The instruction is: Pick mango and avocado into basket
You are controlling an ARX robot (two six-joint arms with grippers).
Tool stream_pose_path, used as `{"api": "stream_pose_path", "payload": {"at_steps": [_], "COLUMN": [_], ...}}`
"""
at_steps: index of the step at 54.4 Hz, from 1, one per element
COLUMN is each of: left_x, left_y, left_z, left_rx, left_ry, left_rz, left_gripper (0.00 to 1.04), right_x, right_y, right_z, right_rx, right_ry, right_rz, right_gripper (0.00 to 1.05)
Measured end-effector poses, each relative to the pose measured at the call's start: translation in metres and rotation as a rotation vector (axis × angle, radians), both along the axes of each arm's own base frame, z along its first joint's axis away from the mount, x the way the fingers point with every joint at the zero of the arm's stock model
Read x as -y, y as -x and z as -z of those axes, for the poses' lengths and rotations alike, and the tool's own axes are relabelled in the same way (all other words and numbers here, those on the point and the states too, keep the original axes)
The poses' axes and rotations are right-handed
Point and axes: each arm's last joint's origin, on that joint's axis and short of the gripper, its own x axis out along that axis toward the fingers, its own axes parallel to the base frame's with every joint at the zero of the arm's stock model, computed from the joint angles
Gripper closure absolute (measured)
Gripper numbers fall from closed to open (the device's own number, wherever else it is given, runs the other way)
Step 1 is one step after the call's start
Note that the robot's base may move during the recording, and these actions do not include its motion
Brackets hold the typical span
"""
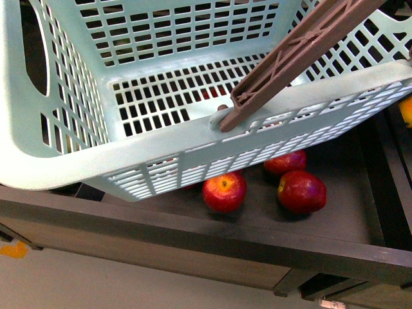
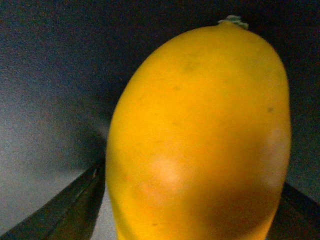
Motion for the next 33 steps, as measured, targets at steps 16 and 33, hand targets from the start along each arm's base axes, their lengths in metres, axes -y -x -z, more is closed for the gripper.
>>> {"api": "stream_pose_path", "payload": {"at_steps": [16, 33], "left_x": [0.000, 0.000], "left_y": [0.000, 0.000], "left_z": [0.000, 0.000], "left_rx": [0.000, 0.000], "left_ry": [0.000, 0.000], "left_rz": [0.000, 0.000], "left_gripper": [0.89, 0.89], "right_x": [-0.002, -0.006], "right_y": [0.004, 0.026], "right_z": [0.001, -0.016], "right_rx": [0.016, 0.093], "right_ry": [-0.025, -0.089], "right_rz": [0.015, 0.030], "right_gripper": [0.42, 0.43]}}
